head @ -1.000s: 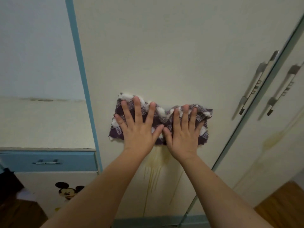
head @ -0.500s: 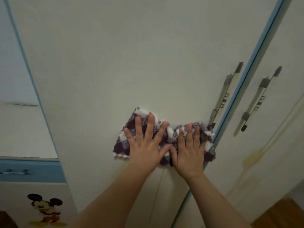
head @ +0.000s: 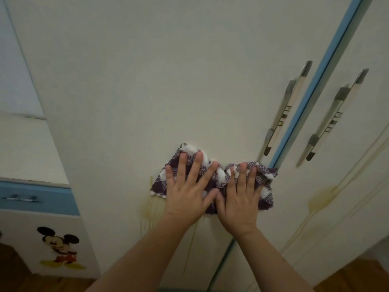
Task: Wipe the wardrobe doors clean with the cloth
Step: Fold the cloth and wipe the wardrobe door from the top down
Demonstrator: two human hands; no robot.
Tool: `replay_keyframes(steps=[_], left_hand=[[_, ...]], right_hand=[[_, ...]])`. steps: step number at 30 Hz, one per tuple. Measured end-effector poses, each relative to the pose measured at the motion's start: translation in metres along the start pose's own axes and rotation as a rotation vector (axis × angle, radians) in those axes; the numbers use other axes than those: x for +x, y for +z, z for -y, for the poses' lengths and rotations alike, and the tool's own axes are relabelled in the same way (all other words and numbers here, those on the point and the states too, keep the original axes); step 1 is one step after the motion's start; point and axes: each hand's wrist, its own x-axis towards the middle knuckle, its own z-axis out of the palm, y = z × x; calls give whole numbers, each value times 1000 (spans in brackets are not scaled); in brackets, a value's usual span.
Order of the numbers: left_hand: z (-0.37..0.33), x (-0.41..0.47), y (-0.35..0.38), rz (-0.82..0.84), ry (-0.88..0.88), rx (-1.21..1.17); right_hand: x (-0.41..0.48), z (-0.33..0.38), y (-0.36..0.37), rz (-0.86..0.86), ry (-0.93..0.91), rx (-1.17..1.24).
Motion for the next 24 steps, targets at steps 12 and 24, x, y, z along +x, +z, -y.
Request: replay_keyframes(steps=[12, 24], left_hand=[[71, -13, -36, 62, -162, -70], [167, -40, -64, 117, -134, -55]], right_hand=[[27, 98, 12, -55, 258, 225], [50, 228, 42, -226, 222, 139]])
